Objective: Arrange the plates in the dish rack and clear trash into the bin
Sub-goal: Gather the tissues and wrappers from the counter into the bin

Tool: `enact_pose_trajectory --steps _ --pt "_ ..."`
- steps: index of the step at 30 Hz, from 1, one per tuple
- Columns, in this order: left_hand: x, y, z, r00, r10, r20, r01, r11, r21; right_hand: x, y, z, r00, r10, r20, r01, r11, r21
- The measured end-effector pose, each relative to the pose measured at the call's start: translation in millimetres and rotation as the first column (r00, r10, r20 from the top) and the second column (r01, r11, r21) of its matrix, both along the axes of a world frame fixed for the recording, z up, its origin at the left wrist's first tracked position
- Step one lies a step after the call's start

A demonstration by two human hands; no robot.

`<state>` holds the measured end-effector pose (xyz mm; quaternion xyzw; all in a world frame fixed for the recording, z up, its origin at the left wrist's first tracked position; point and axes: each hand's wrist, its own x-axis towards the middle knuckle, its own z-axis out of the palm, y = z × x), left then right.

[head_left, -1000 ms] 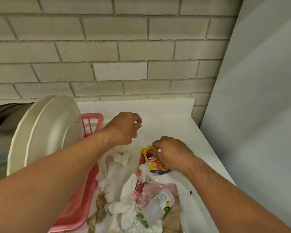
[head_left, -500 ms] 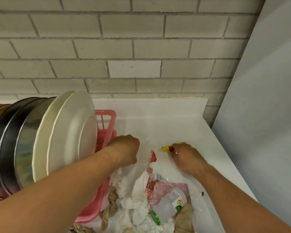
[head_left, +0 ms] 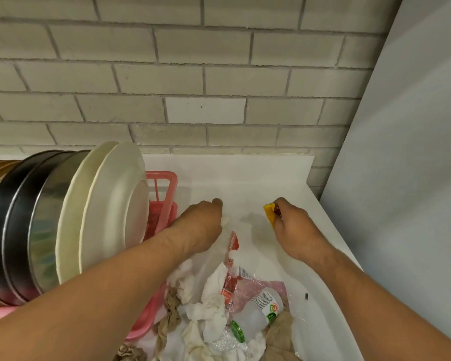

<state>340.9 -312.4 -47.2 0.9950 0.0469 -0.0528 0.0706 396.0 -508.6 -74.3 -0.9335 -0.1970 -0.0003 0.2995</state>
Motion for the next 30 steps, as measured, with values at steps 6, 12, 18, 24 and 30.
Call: enact_pose_trajectory --steps 6,12,18,24,30 --pt "-19.7 4.1 27.5 0.991 -0.093 0.100 0.097 0.995 -0.034 -33.5 10.6 32.8 0.996 -0.018 0.093 0.011 0.998 0.069" --pt "-67.8 18.9 54.2 0.950 -0.074 0.302 0.142 0.968 -0.207 -87.5 29.5 54.5 0.970 -0.138 0.200 0.097 0.975 0.198" --pt "-126.1 47.6 65.7 0.884 -0.168 0.436 0.240 0.964 -0.115 -159.2 56.6 67.9 0.976 -0.150 0.155 0.112 0.966 0.233" --pt "-208.1 80.1 78.3 0.874 -0.295 0.386 0.350 0.934 -0.079 -249.6 92.5 78.7 0.982 -0.184 0.046 0.179 0.979 0.093" --pt "-280.6 113.1 57.5 0.923 -0.247 0.296 0.316 0.924 -0.215 -332.3 123.0 60.9 0.982 -0.187 0.017 0.184 0.976 0.120"
